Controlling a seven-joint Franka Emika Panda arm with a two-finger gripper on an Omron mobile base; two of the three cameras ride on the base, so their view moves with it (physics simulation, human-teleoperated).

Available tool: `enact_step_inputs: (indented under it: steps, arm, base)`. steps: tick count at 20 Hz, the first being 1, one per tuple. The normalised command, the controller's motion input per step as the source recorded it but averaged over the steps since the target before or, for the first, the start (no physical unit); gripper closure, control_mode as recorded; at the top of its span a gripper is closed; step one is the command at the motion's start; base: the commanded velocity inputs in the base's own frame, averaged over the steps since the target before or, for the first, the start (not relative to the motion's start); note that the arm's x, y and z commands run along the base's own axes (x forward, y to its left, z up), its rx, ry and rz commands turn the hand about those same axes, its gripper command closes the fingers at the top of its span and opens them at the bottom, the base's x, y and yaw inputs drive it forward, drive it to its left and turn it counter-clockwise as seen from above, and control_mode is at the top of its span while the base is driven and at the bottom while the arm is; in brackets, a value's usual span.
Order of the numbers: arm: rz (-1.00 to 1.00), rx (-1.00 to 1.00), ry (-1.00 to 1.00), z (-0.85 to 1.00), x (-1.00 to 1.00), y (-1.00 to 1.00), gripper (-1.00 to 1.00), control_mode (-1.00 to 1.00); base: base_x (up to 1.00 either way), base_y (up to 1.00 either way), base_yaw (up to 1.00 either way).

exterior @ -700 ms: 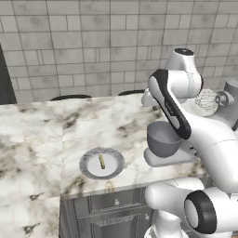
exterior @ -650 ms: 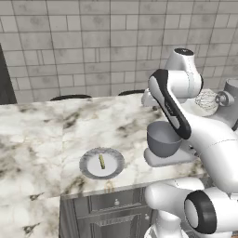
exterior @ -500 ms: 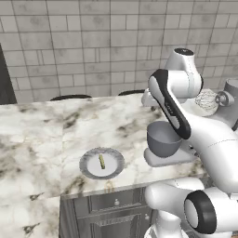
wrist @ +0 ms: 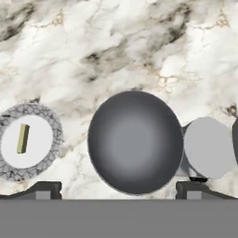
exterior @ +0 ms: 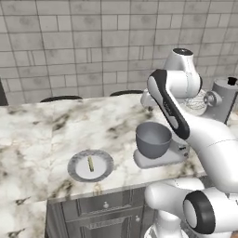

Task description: Add butter and sugar cubes to the stand mixer bowl and then turn on the stand mixer to begin making frosting.

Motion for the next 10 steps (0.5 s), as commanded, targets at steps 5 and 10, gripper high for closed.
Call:
enact_step_inputs:
  steps: [5, 10]
  arm:
    - [0.0, 0.0, 0.0, 0.0, 0.0, 0.0, -1.0, 1.0]
    - [0.0, 0.0, 0.0, 0.0, 0.0, 0.0, -1.0, 1.0]
  base:
    - [-0.52, -0.44, -0.07]
    - [-0.31, -0.32, -0.04]
